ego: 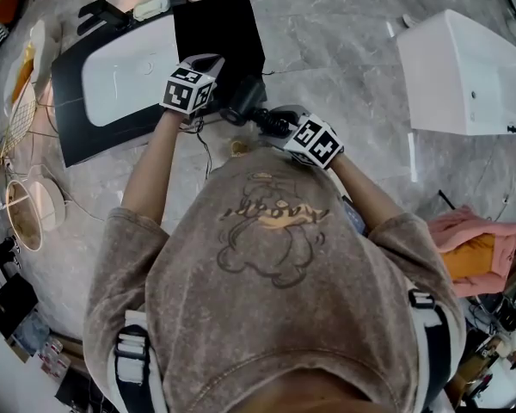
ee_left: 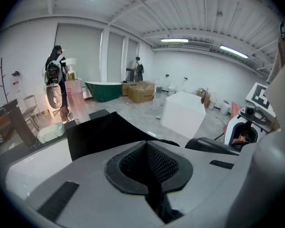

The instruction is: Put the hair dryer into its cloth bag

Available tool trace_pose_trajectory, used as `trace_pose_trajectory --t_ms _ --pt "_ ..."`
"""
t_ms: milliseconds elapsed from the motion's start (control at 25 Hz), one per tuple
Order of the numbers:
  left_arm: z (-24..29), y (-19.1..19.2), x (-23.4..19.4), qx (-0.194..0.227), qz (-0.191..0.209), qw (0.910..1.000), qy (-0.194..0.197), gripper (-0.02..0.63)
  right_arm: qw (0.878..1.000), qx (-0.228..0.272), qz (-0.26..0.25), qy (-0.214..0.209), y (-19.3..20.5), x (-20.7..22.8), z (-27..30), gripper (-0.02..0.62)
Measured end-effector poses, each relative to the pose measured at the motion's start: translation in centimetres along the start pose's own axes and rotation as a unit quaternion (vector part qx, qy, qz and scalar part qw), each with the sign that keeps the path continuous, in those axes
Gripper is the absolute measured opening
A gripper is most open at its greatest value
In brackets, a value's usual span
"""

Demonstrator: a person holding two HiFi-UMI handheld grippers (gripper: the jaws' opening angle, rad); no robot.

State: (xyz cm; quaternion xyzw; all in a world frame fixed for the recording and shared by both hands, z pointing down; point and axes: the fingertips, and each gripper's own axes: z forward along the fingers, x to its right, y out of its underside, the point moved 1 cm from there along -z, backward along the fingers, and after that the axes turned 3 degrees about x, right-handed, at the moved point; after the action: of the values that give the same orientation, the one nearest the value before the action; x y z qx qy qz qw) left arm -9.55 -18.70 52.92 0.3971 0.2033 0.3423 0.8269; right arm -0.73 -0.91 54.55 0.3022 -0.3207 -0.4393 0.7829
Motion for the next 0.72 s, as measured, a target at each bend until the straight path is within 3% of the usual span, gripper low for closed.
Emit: trace_pose_trajectory --t_ms 240,720 --pt "-0.2 -0.3 0.3 0.005 -0.016 0.9998 0.002 0.021 1.0 -0.016 0.002 0.001 0.4 0.4 3.1 0.247" --pt "-1.1 -0.5 0.9 0.001 -0.009 1.0 0.003 0.021 0.996 -0.045 0.03 0.065 -0.2 3.0 6.5 0.247"
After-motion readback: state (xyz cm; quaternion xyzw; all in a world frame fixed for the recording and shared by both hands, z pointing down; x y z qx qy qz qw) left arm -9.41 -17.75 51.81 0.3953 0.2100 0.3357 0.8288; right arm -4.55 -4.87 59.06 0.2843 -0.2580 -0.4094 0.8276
